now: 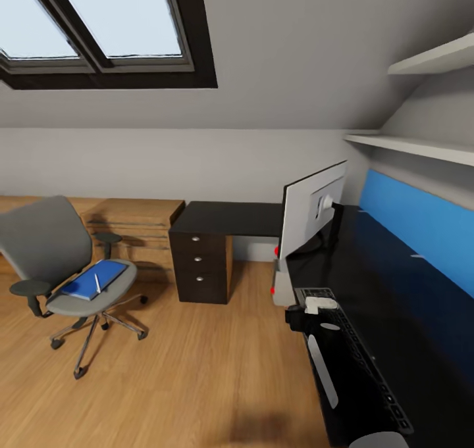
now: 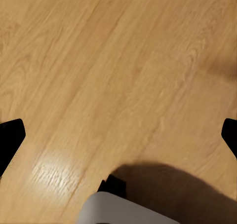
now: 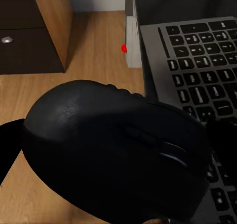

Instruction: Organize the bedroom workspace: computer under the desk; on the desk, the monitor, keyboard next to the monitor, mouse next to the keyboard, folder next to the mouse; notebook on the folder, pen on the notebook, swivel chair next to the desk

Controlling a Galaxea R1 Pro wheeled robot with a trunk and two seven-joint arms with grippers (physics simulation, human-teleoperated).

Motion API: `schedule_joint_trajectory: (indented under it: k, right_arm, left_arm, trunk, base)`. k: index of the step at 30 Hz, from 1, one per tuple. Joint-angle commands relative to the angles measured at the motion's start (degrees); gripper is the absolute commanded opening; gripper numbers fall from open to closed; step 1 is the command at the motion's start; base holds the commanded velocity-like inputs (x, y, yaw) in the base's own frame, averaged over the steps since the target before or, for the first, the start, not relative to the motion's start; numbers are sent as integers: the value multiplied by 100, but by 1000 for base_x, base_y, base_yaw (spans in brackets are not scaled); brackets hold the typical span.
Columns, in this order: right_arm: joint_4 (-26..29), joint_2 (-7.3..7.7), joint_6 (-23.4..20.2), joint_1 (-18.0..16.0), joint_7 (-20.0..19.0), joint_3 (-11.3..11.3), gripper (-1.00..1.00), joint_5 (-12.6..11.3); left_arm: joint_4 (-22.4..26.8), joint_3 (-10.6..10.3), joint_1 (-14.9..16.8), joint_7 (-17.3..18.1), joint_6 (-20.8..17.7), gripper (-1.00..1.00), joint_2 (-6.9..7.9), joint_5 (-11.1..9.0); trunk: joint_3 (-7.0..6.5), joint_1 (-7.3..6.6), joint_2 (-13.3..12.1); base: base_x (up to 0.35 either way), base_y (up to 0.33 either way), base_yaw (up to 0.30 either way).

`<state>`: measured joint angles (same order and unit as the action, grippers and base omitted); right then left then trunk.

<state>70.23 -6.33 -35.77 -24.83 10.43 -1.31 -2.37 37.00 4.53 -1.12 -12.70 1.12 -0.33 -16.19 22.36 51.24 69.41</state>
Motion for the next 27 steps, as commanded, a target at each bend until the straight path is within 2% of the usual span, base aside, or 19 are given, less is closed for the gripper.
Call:
schedule_joint_trajectory:
  k: [1,5,9,27]
  right_arm:
    - [0,0,-27,-4,40,-13,-100,-26]
    - [-8,0,-25,-4,38,-120,-100,-19]
    - [-9,0,-26,-4,38,-200,-100,-19]
    - [-10,0,-27,26,38,-229,-100,-18]
  left_arm:
    - [9,4,-2,-2,15,100,-2,-60]
    - [9,3,-2,10,6,100,7,-64]
    - [9,9,-2,13,8,100,7,-61]
    - [9,13,-2,13,9,100,14,-60]
  trunk:
    - [-2,3,4]
    - [-22,3,4]
    - [-98,-85,-157]
    - [-423,-481,-879]
  base:
    - [196,187,0]
    - [234,217,0]
    - [273,219,0]
    - [288,212,0]
